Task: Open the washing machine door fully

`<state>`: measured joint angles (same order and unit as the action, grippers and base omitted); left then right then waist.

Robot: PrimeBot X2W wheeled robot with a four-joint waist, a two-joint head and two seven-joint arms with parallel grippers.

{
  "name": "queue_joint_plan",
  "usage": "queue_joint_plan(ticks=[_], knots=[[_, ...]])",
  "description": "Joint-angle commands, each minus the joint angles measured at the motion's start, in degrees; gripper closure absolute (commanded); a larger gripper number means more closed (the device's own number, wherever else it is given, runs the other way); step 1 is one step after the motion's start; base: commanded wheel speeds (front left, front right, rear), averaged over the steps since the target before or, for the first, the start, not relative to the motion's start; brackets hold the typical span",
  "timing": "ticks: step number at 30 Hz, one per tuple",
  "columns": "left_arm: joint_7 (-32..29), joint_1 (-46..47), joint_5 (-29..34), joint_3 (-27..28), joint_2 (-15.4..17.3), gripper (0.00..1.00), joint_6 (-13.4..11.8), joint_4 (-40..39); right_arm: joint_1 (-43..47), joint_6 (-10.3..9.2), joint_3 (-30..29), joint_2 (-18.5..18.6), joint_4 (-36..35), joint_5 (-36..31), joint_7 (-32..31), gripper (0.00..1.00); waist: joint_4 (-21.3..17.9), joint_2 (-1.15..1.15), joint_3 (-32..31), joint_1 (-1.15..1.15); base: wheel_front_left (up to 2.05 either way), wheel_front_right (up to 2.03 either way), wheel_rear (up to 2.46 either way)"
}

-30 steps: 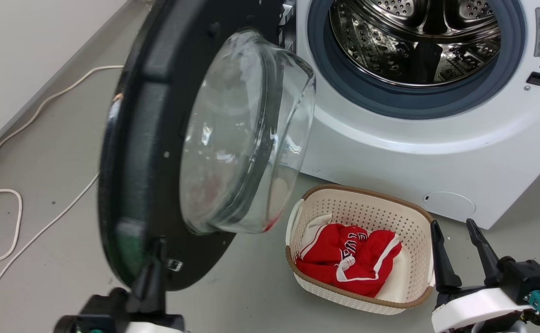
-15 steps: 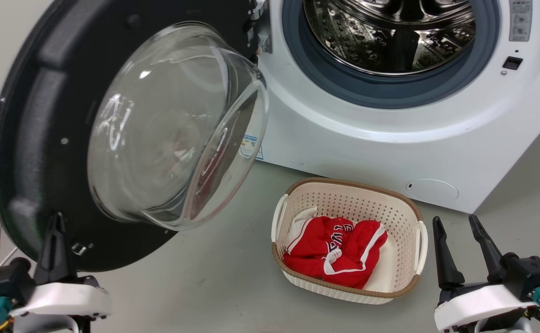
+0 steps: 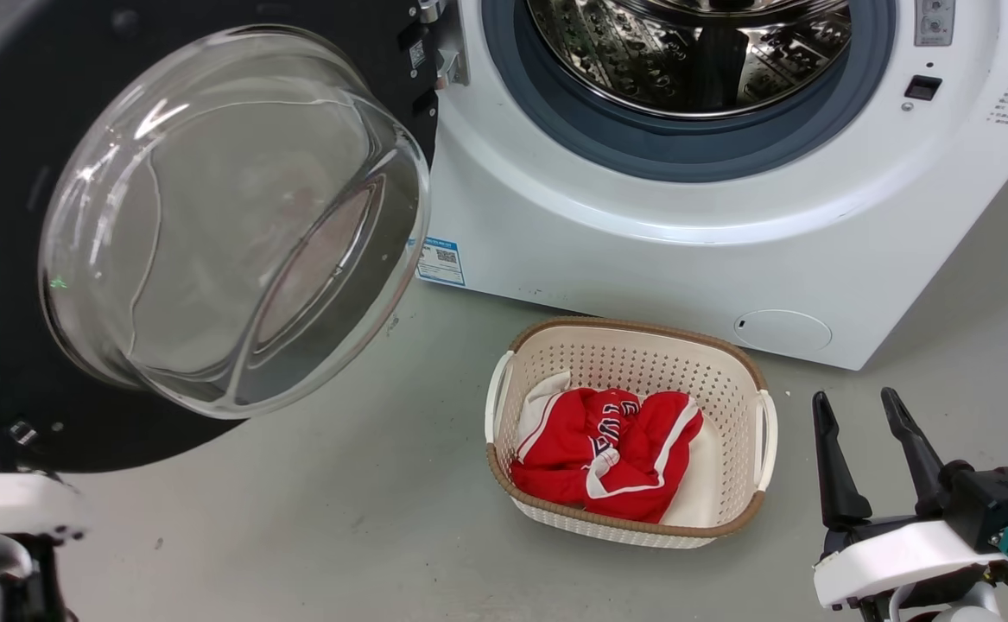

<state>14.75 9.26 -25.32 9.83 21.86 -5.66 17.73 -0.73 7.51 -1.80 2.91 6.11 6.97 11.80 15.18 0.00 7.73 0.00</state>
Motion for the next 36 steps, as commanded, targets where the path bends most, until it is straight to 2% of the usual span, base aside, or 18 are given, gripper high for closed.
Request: queue_joint_plan(ticks=[1,8,13,19,20,21,22,23,24,26,30,36], knots=[[0.26,1.25,-0.03,0.89,1.29,1.00,0.12,0.90,-0.49,-0.03,0.00,-0.07,-0.15,-0.39,-0.05,0.00,-0.09,0.00,-0.04,0.00,0.00,0.00,0.00],[0.49,2.43,0.79,1.63,2.13,1.00,1.40,5.18,-0.17,-0.03,0.16,-0.07,0.29,0.08,0.04,0.00,-0.62,0.00,-0.97,0.00,0.00,0.00,0.00],[0.49,-0.04,2.73,2.29,-0.30,1.00,1.02,1.67,0.42,-0.03,0.18,-0.07,0.63,0.47,0.27,0.00,-0.52,0.00,-1.79,0.00,0.00,0.00,0.00],[0.45,-5.86,6.11,2.79,-4.70,1.00,0.69,-6.45,0.83,-0.04,1.00,-0.07,1.23,1.56,0.78,0.00,-0.23,0.00,-3.21,0.00,0.00,0.00,0.00],[0.45,-7.02,6.71,2.69,-5.69,0.89,0.51,-7.95,0.85,-0.04,1.19,-0.07,1.41,1.53,0.80,0.00,-0.18,0.00,-3.45,0.00,0.00,0.00,0.00],[0.45,-8.16,7.19,2.61,-6.63,0.62,0.46,-9.37,0.83,-0.04,1.37,-0.07,1.62,1.44,0.86,0.00,-0.18,0.00,-3.74,0.00,0.00,0.00,0.00],[0.45,-9.17,7.61,2.52,-7.58,0.48,0.29,-10.79,0.75,-0.03,1.57,-0.07,1.72,1.59,0.93,0.00,-0.21,0.00,-3.92,0.00,0.00,0.00,0.00],[0.45,-10.19,8.21,2.39,-8.55,0.19,0.05,-12.21,0.59,-0.03,1.75,-0.07,1.67,1.59,1.05,0.00,-0.28,0.00,-4.12,0.00,0.00,0.00,0.00],[0.45,-11.12,8.75,2.18,-9.55,0.05,-0.13,-13.68,0.59,-0.03,1.94,-0.07,1.78,1.79,1.18,0.00,-0.41,0.00,-4.43,0.00,0.00,0.00,0.00],[0.45,-12.95,9.53,1.49,-11.51,0.00,-0.26,-16.07,0.62,-0.04,2.15,-0.07,1.52,2.15,1.38,0.00,-0.70,0.00,-4.83,0.00,0.00,0.00,0.00],[0.46,-15.29,10.91,-0.73,-14.40,0.00,0.12,-19.51,0.86,-0.04,2.40,-0.07,1.18,1.98,1.42,0.00,-1.61,0.00,-5.53,0.00,0.00,0.00,0.00],[0.46,-16.19,12.55,-4.09,-16.04,0.00,1.01,-21.01,1.02,-0.03,2.96,-0.07,0.86,1.28,0.99,0.00,-3.53,0.00,-6.53,0.00,0.00,0.00,0.00]])
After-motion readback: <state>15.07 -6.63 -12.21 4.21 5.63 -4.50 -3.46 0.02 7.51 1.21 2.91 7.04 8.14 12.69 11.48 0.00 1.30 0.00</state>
